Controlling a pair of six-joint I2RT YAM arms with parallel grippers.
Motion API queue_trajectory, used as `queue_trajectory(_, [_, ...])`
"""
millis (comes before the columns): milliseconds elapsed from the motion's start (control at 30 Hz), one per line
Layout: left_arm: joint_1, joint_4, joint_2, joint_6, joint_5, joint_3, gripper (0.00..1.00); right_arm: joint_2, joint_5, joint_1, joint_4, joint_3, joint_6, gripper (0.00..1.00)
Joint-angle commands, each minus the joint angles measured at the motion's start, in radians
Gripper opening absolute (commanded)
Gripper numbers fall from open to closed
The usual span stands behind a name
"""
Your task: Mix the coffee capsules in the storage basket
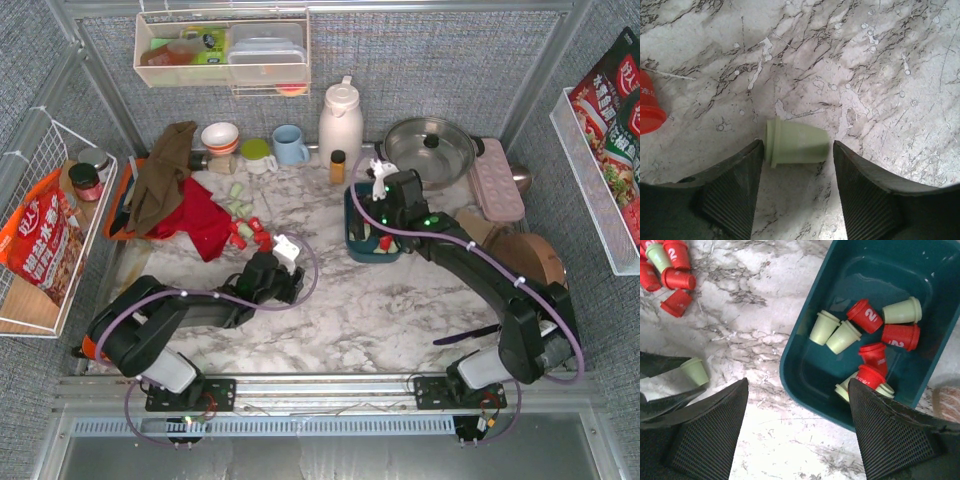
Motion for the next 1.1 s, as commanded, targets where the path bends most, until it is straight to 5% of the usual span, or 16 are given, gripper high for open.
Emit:
queue_trajectory(0, [-0.001, 0.072, 0.017, -0.016, 0.008, 0.000, 0.61, -0.021, -0.045, 0.024, -0.026, -0.014, -0.001, 0.85])
queue_trajectory(267, [-0.006, 0.154, -0.059, 0.003, 0.018, -0.033, 0.32, -0.028, -0.137, 0.088, -0.036, -0.028, 0.031, 0.84])
queue_trajectory(467, [-0.012, 0.488, -0.251, 0.044, 0.168, -0.193, 0.32, -0.021, -0.287, 0.144, 0.054, -0.050, 0.131, 0.79])
queue_trajectory(1067, [-0.044, 0.554, -0.356, 0.082, 0.245, -0.228, 0.34, 0.050, -0.404, 0.249, 0.179, -0.045, 0.238, 0.56])
